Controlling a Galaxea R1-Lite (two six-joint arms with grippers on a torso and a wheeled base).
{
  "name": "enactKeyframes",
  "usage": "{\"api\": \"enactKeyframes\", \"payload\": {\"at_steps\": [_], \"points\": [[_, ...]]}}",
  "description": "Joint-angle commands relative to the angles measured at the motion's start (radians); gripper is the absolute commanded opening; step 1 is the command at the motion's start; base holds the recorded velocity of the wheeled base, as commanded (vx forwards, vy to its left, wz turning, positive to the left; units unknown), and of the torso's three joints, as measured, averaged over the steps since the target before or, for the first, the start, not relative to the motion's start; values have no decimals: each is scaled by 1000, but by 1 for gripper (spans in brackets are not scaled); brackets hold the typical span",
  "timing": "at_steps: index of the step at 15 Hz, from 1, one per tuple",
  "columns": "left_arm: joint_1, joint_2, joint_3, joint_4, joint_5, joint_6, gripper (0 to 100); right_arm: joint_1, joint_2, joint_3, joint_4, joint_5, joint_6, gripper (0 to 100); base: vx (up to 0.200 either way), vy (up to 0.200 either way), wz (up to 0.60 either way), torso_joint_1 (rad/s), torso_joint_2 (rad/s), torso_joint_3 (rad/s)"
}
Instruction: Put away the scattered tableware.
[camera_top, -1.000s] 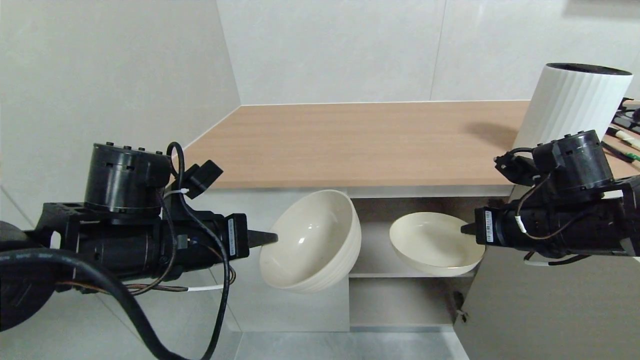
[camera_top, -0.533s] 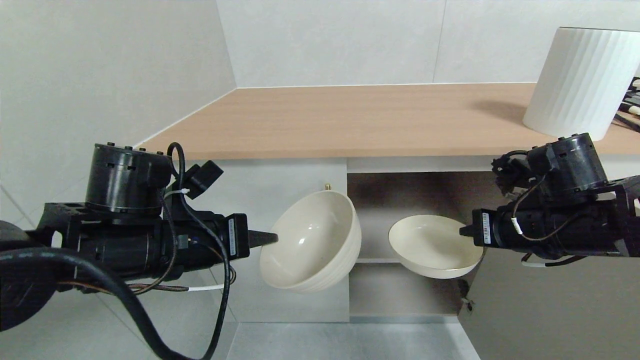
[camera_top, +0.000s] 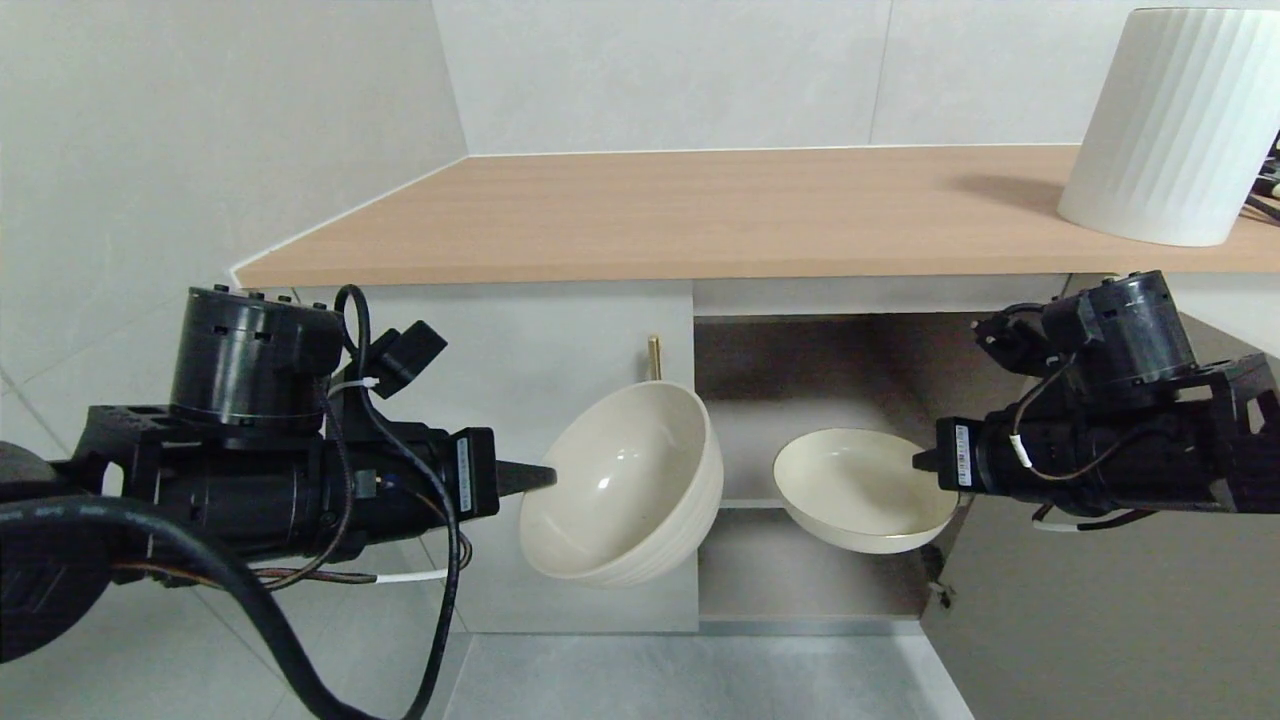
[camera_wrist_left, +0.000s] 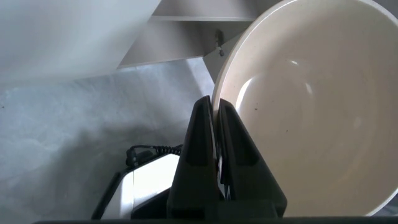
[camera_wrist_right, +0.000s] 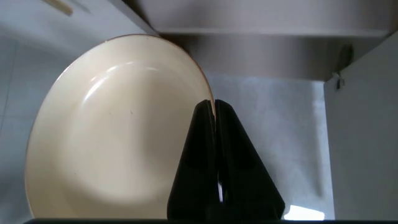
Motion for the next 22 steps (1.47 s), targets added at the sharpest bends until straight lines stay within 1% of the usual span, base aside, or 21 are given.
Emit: {"api": "enactKeyframes", "payload": {"at_steps": [1,3,6,8,10,12,13,15,17,18,22], "points": [[0,3,0,0,0,0,0,0,57,1,-24,-24,0,0,0,0,0,0,0,0],[0,6,0,0,0,0,0,0,149,-1,-86,-60,3,0,0,0,0,0,0,0],[0,15,0,0,0,0,0,-20,359,-1,-307,-124,11,0,0,0,0,0,0,0],[0,17,0,0,0,0,0,-38,466,-7,-416,-176,11,0,0,0,0,0,0,0],[0,18,0,0,0,0,0,-52,561,-31,-489,-213,6,0,0,0,0,0,0,0],[-2,17,0,0,0,0,0,-67,621,-89,-489,-227,4,0,0,0,0,0,0,0],[-6,17,0,0,1,-1,0,-84,685,-162,-486,-228,1,0,0,0,0,0,0,0],[-8,18,0,0,1,-1,0,-89,739,-229,-478,-250,0,0,0,0,0,0,0,0],[-8,32,0,0,1,-1,0,-103,797,-306,-480,-319,0,0,0,0,0,0,0,0],[-8,43,0,0,1,0,0,-115,822,-333,-480,-333,0,0,0,0,0,0,0,0],[-8,43,0,-2,3,-1,0,-144,877,-412,-465,-334,-2,0,0,0,0,0,0,0]]}}
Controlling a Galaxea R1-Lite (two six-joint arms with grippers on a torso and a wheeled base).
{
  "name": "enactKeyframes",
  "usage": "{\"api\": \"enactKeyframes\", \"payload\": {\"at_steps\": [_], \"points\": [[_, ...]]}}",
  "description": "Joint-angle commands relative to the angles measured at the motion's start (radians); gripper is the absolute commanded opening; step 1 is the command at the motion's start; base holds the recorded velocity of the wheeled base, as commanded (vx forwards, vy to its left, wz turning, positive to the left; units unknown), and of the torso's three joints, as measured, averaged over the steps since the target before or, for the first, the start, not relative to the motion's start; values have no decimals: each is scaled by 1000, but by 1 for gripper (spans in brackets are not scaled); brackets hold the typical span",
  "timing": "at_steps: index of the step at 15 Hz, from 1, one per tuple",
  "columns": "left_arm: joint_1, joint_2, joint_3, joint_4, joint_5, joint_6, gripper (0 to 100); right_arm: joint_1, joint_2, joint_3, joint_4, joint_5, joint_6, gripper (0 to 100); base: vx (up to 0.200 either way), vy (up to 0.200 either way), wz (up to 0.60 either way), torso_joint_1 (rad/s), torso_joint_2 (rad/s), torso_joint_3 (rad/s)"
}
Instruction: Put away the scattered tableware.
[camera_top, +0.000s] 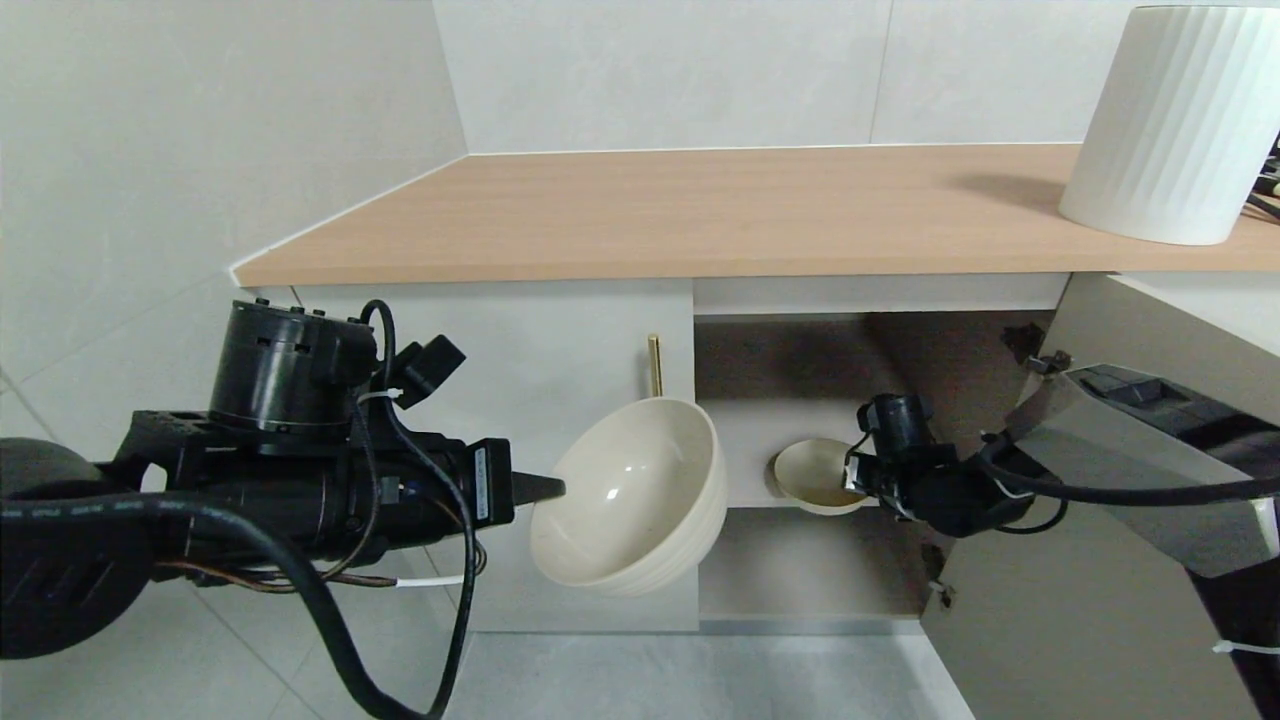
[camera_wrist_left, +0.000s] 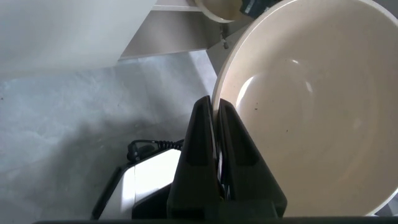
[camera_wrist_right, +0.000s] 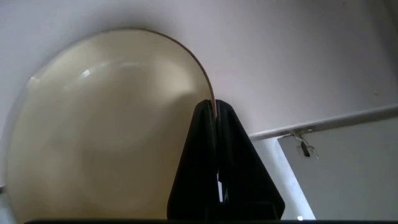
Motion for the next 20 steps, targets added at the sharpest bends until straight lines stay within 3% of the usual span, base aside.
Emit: {"api": "enactKeyframes", "payload": {"at_steps": [1,9,17,18,20], "points": [[-2,6,0,0,0,0,0,-14,62,-65,16,-14,0,0,0,0,0,0,0,0],[-3,17,0,-7,0,0,0,-27,123,-206,16,-62,37,0,0,0,0,0,0,0],[-3,18,0,-10,0,0,0,-28,138,-247,27,-63,40,0,0,0,0,0,0,0],[-3,18,0,-16,2,-2,0,-28,138,-249,33,-63,42,100,0,0,0,0,0,0],[-3,24,0,-19,2,-2,0,-28,134,-255,36,-63,66,100,0,0,0,0,0,0]]}}
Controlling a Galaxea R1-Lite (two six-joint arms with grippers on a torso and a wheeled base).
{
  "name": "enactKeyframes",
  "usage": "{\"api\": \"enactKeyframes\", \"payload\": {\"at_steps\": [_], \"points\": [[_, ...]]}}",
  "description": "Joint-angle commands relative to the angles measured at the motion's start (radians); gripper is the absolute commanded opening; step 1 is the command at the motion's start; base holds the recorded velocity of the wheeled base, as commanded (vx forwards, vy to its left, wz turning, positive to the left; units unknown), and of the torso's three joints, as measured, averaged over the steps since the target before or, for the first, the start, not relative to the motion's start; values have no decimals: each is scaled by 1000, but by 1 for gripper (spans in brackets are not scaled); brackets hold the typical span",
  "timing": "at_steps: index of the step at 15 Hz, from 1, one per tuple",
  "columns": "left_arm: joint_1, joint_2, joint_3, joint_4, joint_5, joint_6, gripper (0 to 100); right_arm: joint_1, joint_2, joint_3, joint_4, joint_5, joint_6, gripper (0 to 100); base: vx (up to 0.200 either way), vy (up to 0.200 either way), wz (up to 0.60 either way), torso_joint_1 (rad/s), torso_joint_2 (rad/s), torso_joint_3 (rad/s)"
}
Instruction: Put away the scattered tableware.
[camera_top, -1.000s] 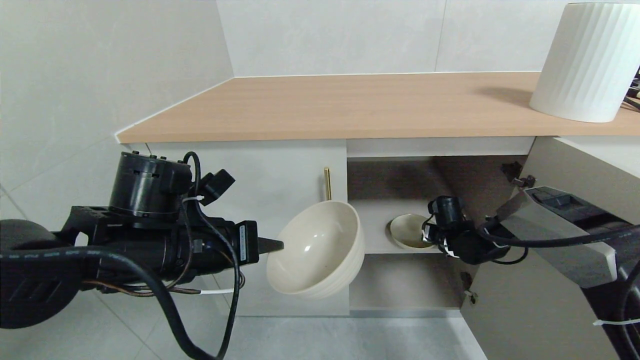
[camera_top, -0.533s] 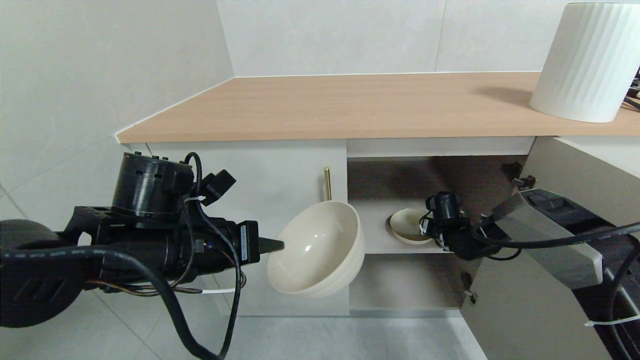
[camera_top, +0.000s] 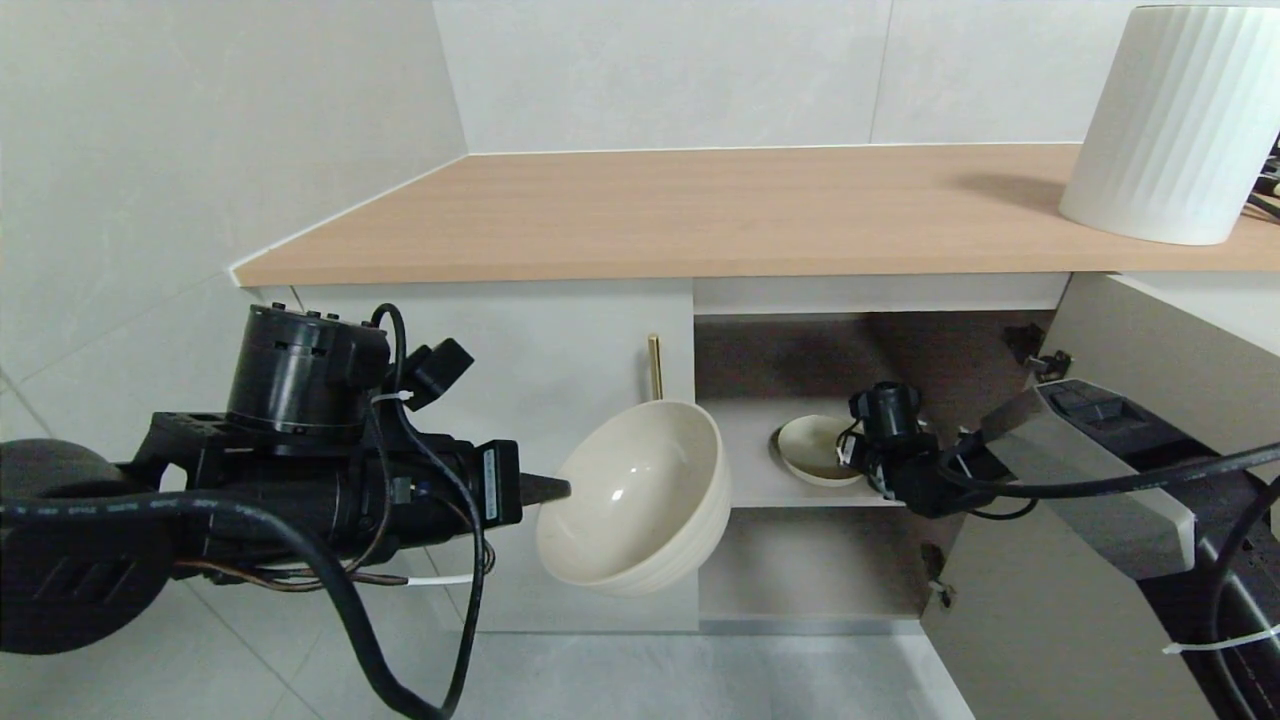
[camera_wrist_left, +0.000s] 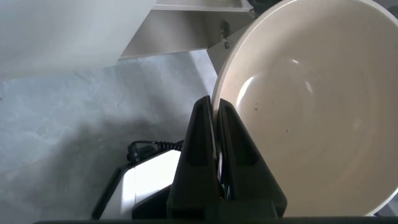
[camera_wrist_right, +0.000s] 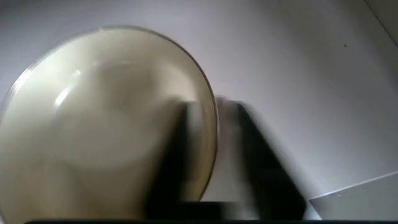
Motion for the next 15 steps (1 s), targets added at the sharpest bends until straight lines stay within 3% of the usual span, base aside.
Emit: {"api": "enactKeyframes", "payload": {"at_steps": [1,5,7,10,13,15], "points": [[0,7,0,-2,0,-1,0,0,-10,-1,-1,-1,7,100,0,0,0,0,0,0],[-4,36,0,-43,5,1,0,2,-97,54,19,-1,48,100,0,0,0,0,0,0],[-53,111,-3,-114,80,3,0,55,-315,261,88,45,57,100,0,0,0,0,0,0],[-115,221,-11,-184,223,55,0,152,-582,476,126,202,51,100,0,0,0,0,0,0],[-164,266,-6,-180,242,85,0,232,-782,487,373,248,50,100,0,0,0,0,0,0],[-187,290,-2,-178,247,110,0,269,-868,488,459,286,48,100,0,0,0,0,0,0]]}}
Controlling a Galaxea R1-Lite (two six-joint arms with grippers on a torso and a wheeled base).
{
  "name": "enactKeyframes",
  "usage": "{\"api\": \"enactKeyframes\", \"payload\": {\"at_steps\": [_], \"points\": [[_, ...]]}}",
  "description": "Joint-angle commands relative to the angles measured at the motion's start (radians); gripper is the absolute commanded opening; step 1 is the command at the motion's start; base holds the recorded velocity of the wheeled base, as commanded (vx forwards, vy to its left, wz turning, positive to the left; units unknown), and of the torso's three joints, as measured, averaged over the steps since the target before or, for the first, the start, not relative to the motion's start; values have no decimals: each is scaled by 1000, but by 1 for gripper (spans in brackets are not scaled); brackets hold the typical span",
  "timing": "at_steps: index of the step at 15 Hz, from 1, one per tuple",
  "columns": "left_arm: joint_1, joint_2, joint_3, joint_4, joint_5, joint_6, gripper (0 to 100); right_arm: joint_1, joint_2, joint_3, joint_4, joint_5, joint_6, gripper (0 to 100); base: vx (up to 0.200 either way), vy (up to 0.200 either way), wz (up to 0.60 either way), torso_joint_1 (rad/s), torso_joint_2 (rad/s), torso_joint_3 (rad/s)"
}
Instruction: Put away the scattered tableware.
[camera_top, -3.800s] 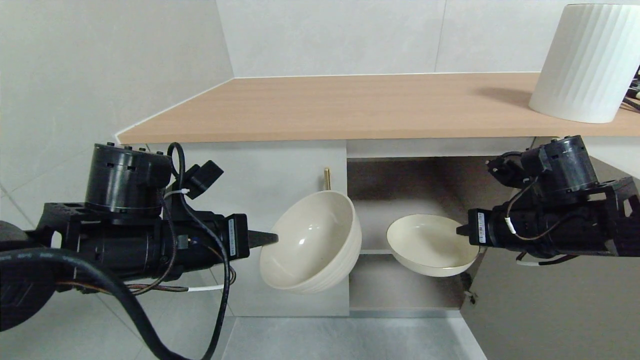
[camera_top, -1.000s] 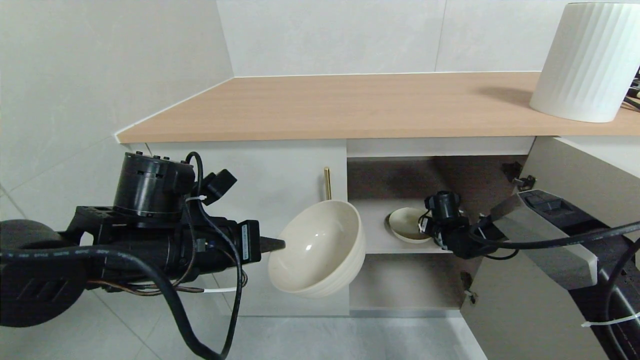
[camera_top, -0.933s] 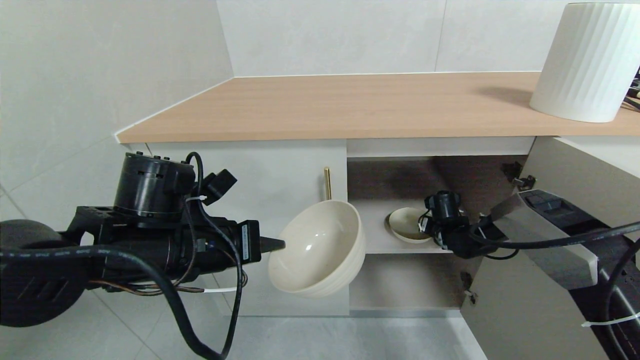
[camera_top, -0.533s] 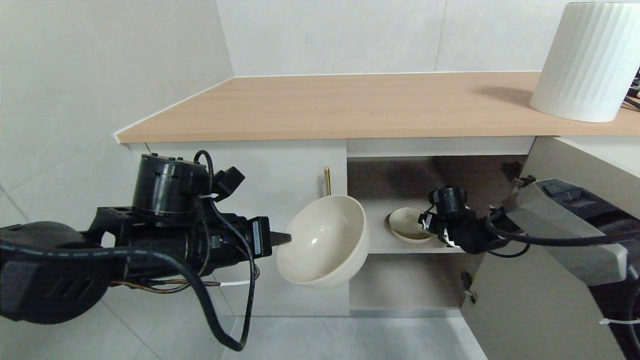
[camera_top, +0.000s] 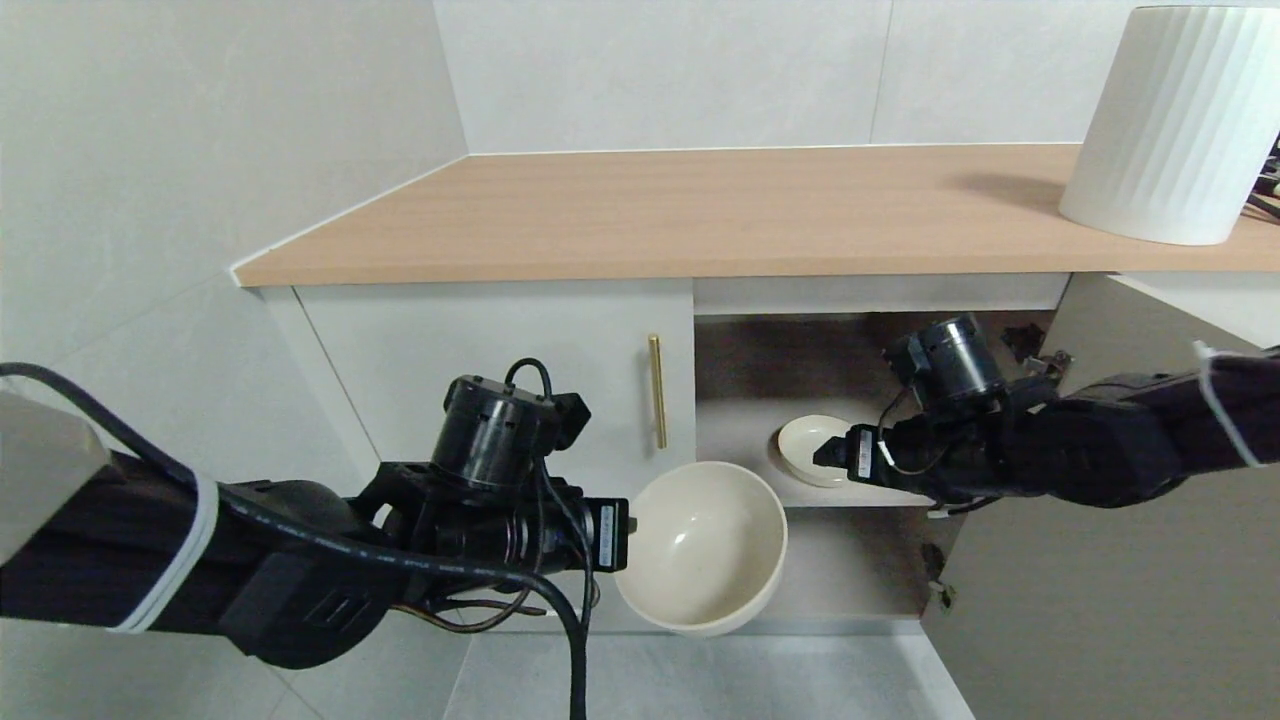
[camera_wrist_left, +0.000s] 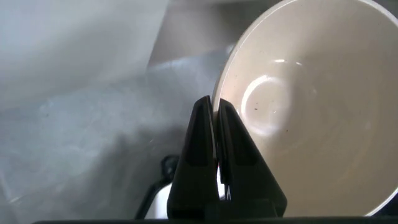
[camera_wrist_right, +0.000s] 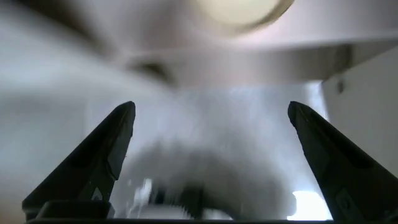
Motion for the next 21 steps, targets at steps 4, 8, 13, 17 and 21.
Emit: {"api": "enactKeyframes", "payload": {"at_steps": [4,8,13,17,21], "points": [[-52,76,5,-3,32,3,0,204,-267,21,218,55,-2,100,0,0,0,0,0,0],[-77,76,6,-3,59,3,0,260,-211,22,275,51,-10,100,0,0,0,0,0,0],[-86,70,11,-6,79,2,0,261,-55,18,284,25,-27,100,0,0,0,0,0,0],[-88,72,11,-6,79,2,0,261,-44,18,279,25,-24,100,0,0,0,0,0,0],[-88,82,9,-6,79,2,0,267,-41,18,279,25,-22,0,0,0,0,0,0,0]]}}
